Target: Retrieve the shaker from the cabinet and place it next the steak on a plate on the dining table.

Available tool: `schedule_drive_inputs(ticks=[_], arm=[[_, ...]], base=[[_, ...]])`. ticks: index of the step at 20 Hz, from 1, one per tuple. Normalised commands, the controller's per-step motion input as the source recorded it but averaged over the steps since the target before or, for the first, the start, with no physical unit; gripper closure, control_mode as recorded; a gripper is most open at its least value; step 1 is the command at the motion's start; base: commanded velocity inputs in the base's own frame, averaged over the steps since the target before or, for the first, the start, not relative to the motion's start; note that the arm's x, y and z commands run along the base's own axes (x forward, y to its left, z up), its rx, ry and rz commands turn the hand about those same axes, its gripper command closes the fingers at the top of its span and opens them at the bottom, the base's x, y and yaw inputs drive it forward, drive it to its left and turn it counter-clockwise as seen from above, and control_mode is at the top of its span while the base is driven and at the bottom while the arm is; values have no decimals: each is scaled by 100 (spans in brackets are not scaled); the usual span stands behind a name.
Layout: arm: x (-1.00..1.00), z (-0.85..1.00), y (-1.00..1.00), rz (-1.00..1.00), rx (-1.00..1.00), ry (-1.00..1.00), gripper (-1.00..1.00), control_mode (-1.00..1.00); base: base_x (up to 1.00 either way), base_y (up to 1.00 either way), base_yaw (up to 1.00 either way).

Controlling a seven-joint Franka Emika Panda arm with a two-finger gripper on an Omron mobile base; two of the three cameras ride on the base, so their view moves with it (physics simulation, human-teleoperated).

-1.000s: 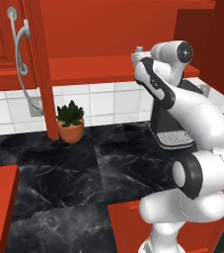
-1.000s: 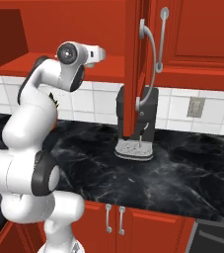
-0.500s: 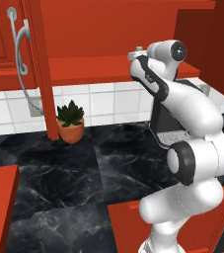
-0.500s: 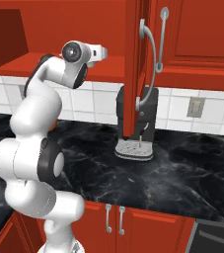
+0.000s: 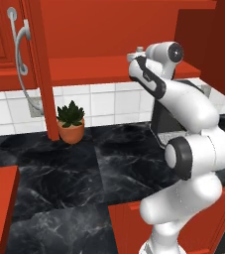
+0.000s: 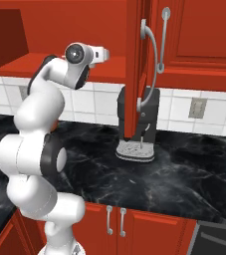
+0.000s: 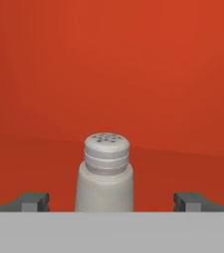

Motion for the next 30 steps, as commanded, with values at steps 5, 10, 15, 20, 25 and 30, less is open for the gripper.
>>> schedule_drive_inputs(ticks=[5, 10, 15, 20, 25, 30], arm=[[24, -8, 1, 0, 0, 0, -100, -100], [25, -11, 5, 0, 0, 0, -100, -100], [16, -11, 13, 0, 0, 0, 100, -100], [-32, -1, 2, 0, 0, -1, 100, -100], [-100, 7, -17, 0, 0, -12, 100, -100], [-100, 21, -20, 0, 0, -10, 100, -100]], base=[[0, 0, 0], [0, 0, 0], [0, 0, 0], [0, 0, 0], [0, 0, 0], [0, 0, 0]])
